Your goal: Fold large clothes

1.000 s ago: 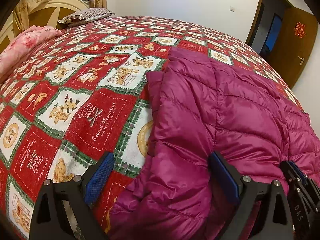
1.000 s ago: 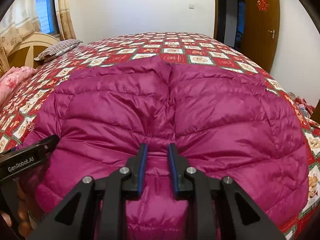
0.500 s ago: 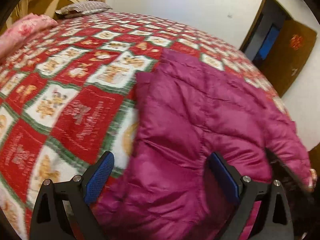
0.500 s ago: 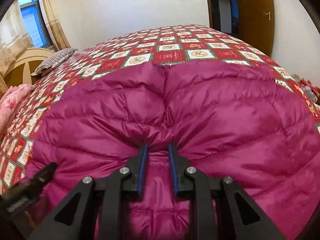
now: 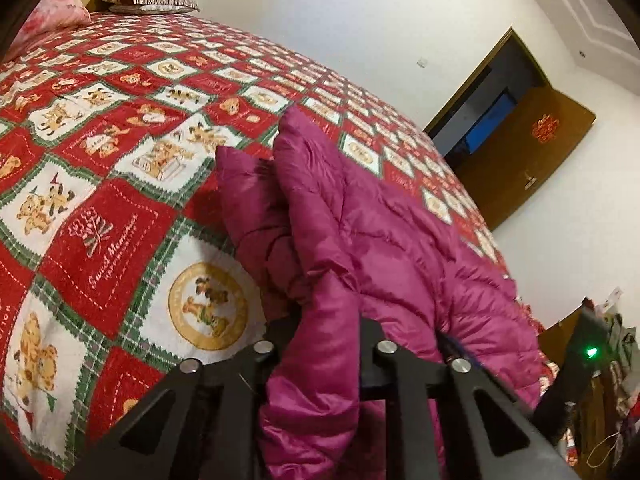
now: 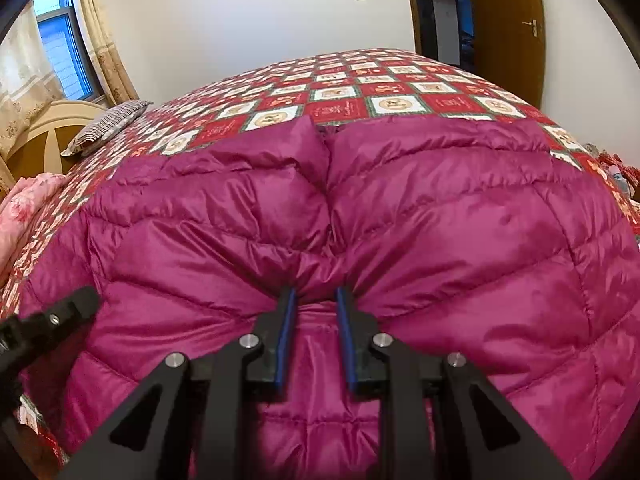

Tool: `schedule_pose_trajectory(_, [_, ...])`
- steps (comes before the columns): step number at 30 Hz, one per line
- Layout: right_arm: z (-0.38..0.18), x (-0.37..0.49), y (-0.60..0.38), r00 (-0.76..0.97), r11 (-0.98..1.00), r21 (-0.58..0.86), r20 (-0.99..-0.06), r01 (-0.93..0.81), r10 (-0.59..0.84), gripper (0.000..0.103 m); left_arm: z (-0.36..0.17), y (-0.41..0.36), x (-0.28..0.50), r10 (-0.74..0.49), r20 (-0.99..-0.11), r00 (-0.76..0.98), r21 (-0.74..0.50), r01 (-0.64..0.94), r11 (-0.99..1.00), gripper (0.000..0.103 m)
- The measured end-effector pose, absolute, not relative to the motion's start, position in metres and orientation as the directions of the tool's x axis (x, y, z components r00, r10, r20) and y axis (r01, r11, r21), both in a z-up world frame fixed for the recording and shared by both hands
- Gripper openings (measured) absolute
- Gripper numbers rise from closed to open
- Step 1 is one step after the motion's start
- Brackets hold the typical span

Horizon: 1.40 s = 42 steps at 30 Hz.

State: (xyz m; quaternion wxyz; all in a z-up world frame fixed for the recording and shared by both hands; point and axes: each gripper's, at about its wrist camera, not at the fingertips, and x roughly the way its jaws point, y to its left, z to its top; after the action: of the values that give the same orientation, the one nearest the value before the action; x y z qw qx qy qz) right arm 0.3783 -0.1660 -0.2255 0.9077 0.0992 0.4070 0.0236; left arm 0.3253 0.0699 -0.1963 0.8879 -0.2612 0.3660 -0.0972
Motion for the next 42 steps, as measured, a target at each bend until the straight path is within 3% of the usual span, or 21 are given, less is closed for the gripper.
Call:
schedule_pose_trajectory(6, [-0.225, 0.378, -0.161, 0.646, 0.974, 0.221, -0.750, 0.041, 0.143, 0.024, -0.158, 0.077, 0.317, -0.415, -0.507, 0.756, -0.563, 0.074, 0.823, 0.010])
schedule_pose_trajectory(13, [-0.224, 0.382, -0.129, 0.592, 0.928, 0.372, -0.742, -0.027, 0.314, 0.024, -0.114, 0.082, 0.299, -0.416, -0.470, 0.778, -0.487, 0.165, 0.858, 0.010])
schedule_pose_trajectory(18, [-0.221, 0.393, -0.101, 0.530, 0.870, 0.471, -0.706, -0.145, 0.471, 0.024, -0.094, 0.075, 0.284, -0.347, -0.479, 0.806, -0.316, 0.210, 0.925, 0.010])
schedule_pose_trajectory(21, [-0.211, 0.403, -0.123, 0.538, 0.830, 0.542, -0.665, -0.130, 0.519, 0.024, -0.091, 0.060, 0.278, -0.324, -0.479, 0.816, -0.223, 0.244, 0.944, 0.010])
schedule_pose_trajectory(27, [-0.172, 0.432, -0.204, 0.638, 0.868, 0.495, -0.654, -0.046, 0.407, 0.024, -0.090, 0.008, 0.267, -0.314, -0.467, 0.826, -0.057, 0.326, 0.944, 0.011])
schedule_pose_trajectory(33, [-0.173, 0.447, -0.274, 0.664, 0.885, 0.459, -0.687, 0.081, 0.295, 0.026, -0.103, -0.049, 0.259, -0.351, -0.484, 0.802, 0.067, 0.434, 0.899, 0.011])
schedule_pose_trajectory(42, [-0.170, 0.439, -0.306, 0.687, 0.876, 0.451, -0.691, 0.170, 0.223, 0.024, -0.145, -0.113, 0.255, -0.378, -0.586, 0.717, 0.148, 0.553, 0.820, 0.011])
